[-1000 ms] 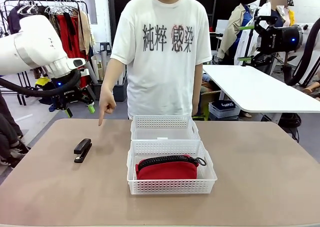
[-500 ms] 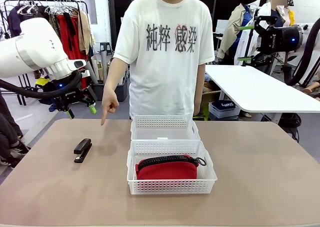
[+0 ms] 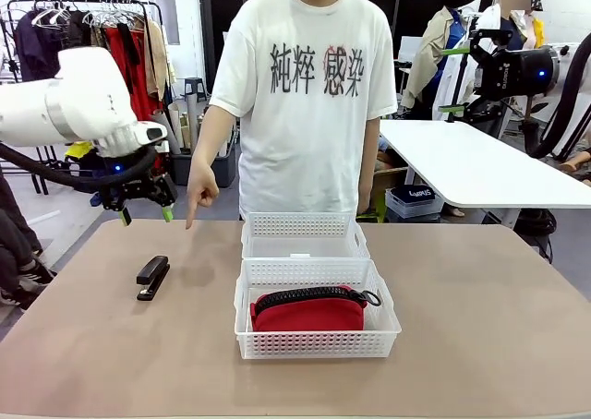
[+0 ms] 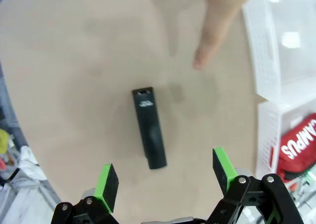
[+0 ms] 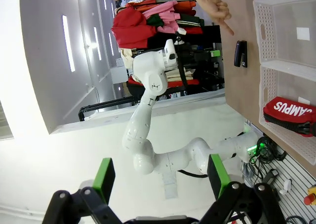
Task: Distribute items into two baskets.
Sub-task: Pick up the Stapler that the person points to.
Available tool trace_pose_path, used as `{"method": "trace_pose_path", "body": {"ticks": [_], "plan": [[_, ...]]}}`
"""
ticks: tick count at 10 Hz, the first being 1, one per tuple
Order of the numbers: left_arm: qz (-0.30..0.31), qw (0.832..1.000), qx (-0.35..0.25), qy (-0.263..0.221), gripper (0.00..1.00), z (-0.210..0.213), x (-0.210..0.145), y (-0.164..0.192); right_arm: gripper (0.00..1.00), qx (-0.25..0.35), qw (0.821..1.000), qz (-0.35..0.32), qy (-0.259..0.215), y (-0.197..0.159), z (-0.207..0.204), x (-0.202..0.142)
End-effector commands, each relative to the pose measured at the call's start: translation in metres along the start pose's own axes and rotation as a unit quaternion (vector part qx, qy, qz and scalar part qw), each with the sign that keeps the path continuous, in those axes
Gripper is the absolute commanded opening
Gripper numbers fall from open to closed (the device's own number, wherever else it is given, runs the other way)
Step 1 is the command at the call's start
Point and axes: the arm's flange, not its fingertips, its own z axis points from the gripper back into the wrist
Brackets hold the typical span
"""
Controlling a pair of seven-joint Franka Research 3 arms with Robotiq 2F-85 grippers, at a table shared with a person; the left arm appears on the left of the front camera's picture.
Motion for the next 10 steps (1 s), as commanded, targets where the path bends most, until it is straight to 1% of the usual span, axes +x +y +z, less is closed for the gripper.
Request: {"method": "trace_pose_path", "body": {"ticks": [1,3,4,6,7,10], "plan": [[0.020,0.999,0.038,0.002,1.00,-0.020,0.005,-0.003,1.00,0.010,1.000,0.001,-0.001,0.004,0.000,-0.001],[0.029,0.998,0.057,0.016,1.00,-0.037,0.005,0.000,1.00,0.010,1.000,0.001,-0.001,0.004,0.000,-0.001],[0.031,0.998,0.053,0.028,1.00,-0.049,0.002,-0.005,1.00,0.010,1.000,0.001,-0.001,0.004,0.000,-0.001],[0.037,0.996,0.071,0.046,1.00,-0.073,-0.005,-0.015,1.00,0.010,1.000,0.001,-0.001,0.004,0.000,-0.001],[0.034,0.995,0.083,0.052,1.00,-0.082,-0.008,-0.015,1.00,0.010,1.000,0.001,-0.001,0.004,0.000,-0.001],[0.028,0.993,0.088,0.079,1.00,-0.101,-0.013,-0.011,1.00,0.010,1.000,0.001,-0.001,0.004,0.000,-0.001]]}}
